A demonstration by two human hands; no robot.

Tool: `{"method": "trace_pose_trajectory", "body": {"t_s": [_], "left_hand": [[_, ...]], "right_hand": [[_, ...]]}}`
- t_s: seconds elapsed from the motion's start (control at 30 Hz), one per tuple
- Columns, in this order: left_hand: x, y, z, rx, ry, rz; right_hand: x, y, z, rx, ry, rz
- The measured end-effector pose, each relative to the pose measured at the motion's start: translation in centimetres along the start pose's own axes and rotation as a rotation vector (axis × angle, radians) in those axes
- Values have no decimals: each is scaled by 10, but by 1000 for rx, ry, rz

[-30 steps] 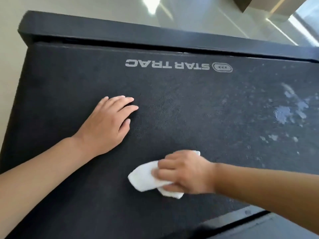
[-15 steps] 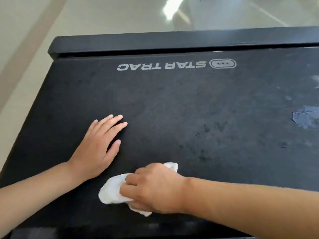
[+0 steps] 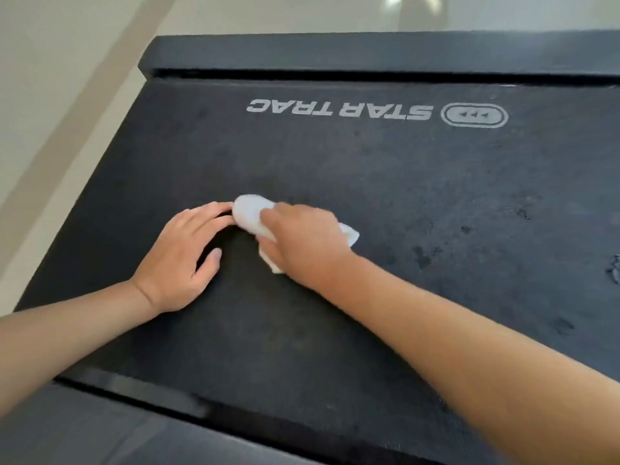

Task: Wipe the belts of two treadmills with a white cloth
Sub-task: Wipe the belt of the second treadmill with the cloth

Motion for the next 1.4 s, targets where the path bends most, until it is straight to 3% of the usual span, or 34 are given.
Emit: {"method": "trace_pose_trajectory", "body": {"t_s": [0.07, 0.13, 0.2, 0.3, 0.37, 0.5, 0.63, 0.73, 0.8, 0.87, 0.93, 0.97, 1.07, 1.2, 1.33, 1.4], "left_hand": [[1, -1, -1, -9, 1, -12], [2, 2, -1, -5, 0, -12], [0, 4, -2, 23, 18, -14], [-7, 3, -1, 73, 68, 7], [-11, 4, 1, 95, 74, 14], [-10, 5, -2, 127, 124, 28], [-36, 8, -13, 288, 375, -124], [-53, 11, -21, 344, 517, -197], [-53, 16, -21, 270, 439, -103], [-57, 31, -21, 194, 273, 23], [-77, 54, -28, 174, 155, 23], [-92, 66, -34, 178, 125, -18], [-138, 101, -51, 171, 59, -153], [-181, 126, -64, 185, 26, -278], [-208, 148, -72, 232, 52, -389], [-212, 156, -70, 253, 84, -417]], "right_hand": [[-45, 26, 8, -86, -98, -213], [-22, 32, -1, -38, -149, -233], [48, 5, -22, 93, -74, -34], [191, -39, -63, 246, 176, 461], [222, -59, -71, 222, 291, 605], [105, -67, -25, 158, 163, 397], [-74, -10, 21, 5, -93, -36], [-82, 17, 19, -71, -112, -238], [-21, 0, -2, 17, 12, -81], [70, -17, -32, 129, 188, 289], [128, -20, -54, 218, 292, 615], [126, -25, -53, 251, 306, 662], [45, -60, -9, 194, 297, 480], [-126, -92, 58, 46, 106, 113], [-296, -28, 100, -195, -125, -364], [-317, -2, 107, -288, -180, -606]]}}
Point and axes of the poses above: each hand's wrist, its own y-axis away from the middle knuckle, its own z-axis out of the palm, x = y × z, the point moved 8 cm from there along -y, towards the middle knuckle, and after that the axes turned 3 degrees about x, right-handed, at the moved point
